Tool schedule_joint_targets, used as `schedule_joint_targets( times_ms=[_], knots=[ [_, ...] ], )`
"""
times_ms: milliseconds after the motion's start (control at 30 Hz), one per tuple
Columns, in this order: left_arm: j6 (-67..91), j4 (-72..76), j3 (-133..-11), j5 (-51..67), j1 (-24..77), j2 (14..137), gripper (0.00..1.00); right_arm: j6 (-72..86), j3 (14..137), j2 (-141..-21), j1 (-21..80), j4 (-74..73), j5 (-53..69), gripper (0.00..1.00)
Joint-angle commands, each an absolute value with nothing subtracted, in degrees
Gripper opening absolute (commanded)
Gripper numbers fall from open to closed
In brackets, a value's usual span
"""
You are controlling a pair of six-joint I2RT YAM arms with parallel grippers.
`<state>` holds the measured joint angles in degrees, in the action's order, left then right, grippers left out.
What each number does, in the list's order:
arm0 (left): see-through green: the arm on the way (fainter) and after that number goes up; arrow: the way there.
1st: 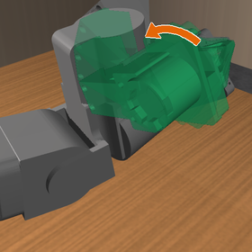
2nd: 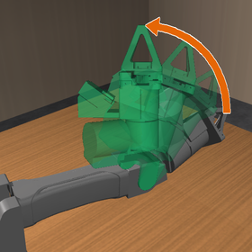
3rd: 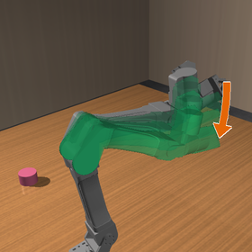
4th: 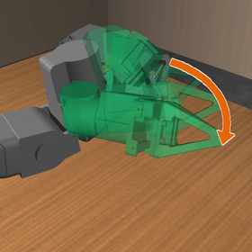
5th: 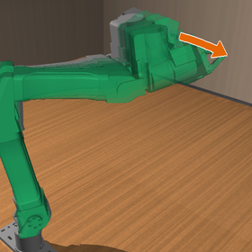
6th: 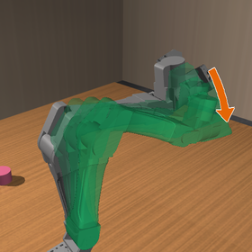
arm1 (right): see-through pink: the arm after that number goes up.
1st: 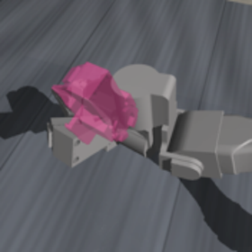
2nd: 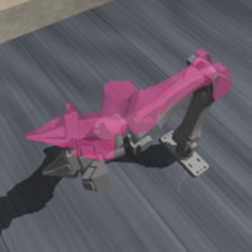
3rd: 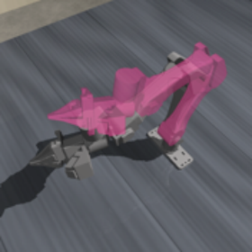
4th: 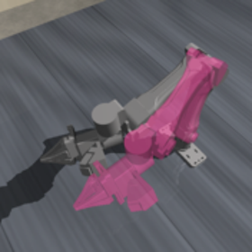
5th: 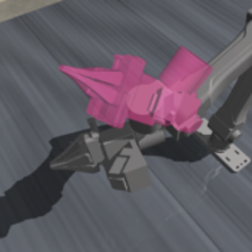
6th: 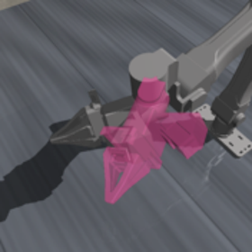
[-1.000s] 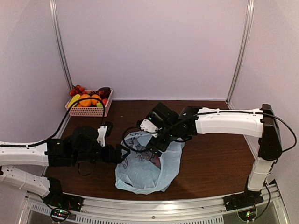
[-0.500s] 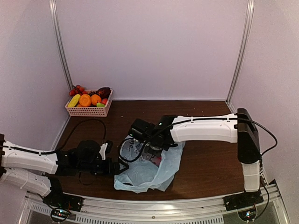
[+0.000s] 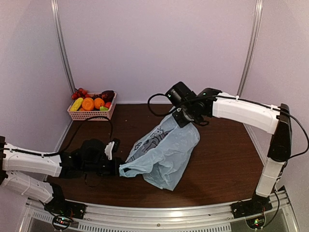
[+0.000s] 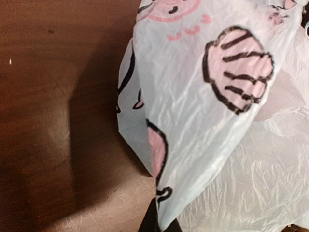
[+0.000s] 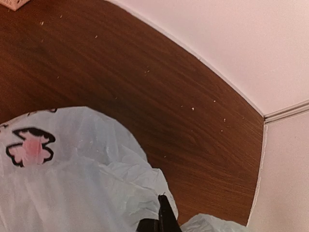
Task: Untie the knot of the plastic bag and take out the fruit
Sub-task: Adjust the bag opening for the takeout bag.
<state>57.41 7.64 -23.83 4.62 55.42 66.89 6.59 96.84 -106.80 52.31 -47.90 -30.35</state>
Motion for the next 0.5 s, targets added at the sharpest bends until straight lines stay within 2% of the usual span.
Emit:
schedule_joint_targets(
  times_ms=[0,67,167,233,367,467],
  knots=[
    [50.6,3.7,-28.6,2.3,55.0,66.0,0.0,10.7,93.3,-101.5,49.6,-43.2,-28.3,0.01],
    [47.8,3.6,-30.7,3.9,55.0,67.1,0.0,10.7,92.7,-100.7,49.5,-41.9,-23.9,0.18],
    [45.4,3.7,-33.8,5.2,55.0,69.3,0.0,11.1,93.3,-98.7,49.8,-41.2,-17.4,0.52],
    [44.3,3.7,-35.2,5.2,55.0,69.8,0.0,10.6,93.6,-96.3,51.0,-40.9,-15.5,0.68],
    [43.0,3.6,-36.5,4.8,54.9,70.0,0.0,9.9,94.1,-92.3,55.0,-41.3,-14.5,0.83],
    [42.7,3.3,-36.5,4.7,55.0,69.7,0.0,9.5,94.4,-91.4,58.6,-41.8,-14.3,0.87]
  ],
)
